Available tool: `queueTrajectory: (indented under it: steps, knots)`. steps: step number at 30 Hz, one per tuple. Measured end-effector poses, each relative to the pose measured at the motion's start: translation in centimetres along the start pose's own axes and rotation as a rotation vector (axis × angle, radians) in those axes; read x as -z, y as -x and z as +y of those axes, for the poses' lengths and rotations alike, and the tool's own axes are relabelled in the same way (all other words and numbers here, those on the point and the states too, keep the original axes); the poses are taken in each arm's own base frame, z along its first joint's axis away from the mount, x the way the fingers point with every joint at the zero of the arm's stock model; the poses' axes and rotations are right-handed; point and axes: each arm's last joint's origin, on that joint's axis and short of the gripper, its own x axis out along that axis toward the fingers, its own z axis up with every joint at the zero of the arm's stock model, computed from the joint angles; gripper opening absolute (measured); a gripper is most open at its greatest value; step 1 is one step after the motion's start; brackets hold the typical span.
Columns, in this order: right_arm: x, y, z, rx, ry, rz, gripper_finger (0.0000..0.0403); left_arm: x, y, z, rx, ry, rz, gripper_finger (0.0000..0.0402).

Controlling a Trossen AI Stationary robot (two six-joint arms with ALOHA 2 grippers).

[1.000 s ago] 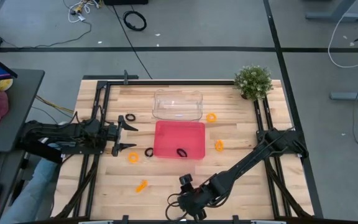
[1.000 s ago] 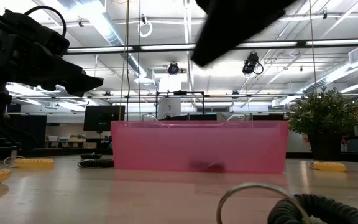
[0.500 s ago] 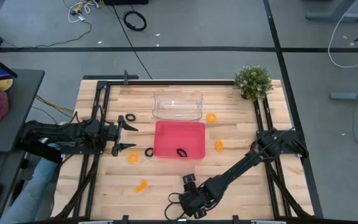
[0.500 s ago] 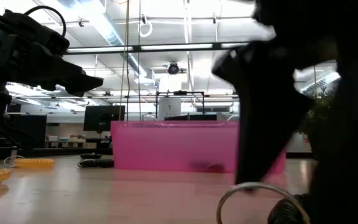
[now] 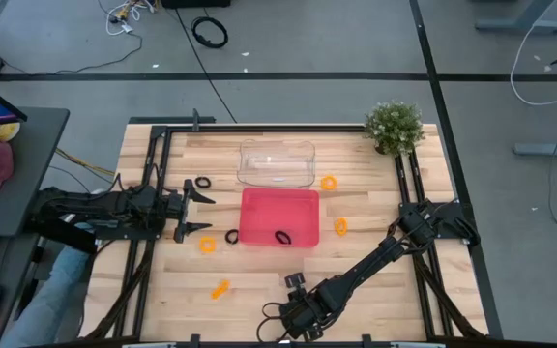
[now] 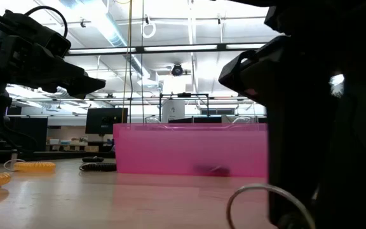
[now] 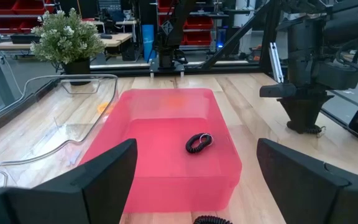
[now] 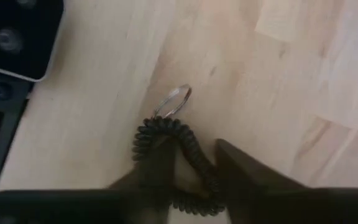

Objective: Sort spring keychains
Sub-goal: Put the black spring keychain into the red bin

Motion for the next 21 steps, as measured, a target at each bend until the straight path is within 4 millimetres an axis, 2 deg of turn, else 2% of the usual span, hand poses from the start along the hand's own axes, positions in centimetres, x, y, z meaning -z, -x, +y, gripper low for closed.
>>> queueTrajectory:
  steps: [2, 3, 10, 14, 16, 21]
  knots:
    - [0.0, 0.0, 0.0, -0.012, 0.002, 0.005, 0.0036, 0.0, 0.0, 0.0, 0.0, 0.0, 0.001, 0.0337]
    - [0.0, 0.0, 0.0, -0.011, 0.005, 0.006, 0.0021, 0.0, 0.0, 0.0, 0.0, 0.0, 0.001, 0.0337]
    - [-0.2, 0.2, -0.1, 0.0, 0.001, -0.029, 0.001, 0.0, 0.0, 0.0, 0.0, 0.0, 0.0, 0.0337]
    - [-0.6, 1.1, -0.4, 0.091, -0.005, -0.087, 0.0008, 0.0, 0.0, 0.0, 0.0, 0.0, 0.0, 0.0337]
    - [-0.9, 1.4, -1.4, 0.173, -0.013, -0.116, 0.0007, 0.0, 0.0, 0.0, 0.0, 0.0, 0.0, 0.0337]
    - [-3.1, 4.2, -3.6, 0.259, -0.053, -0.296, 0.0006, 0.0, 0.0, 0.0, 0.0, 0.0, 0.001, 0.0337]
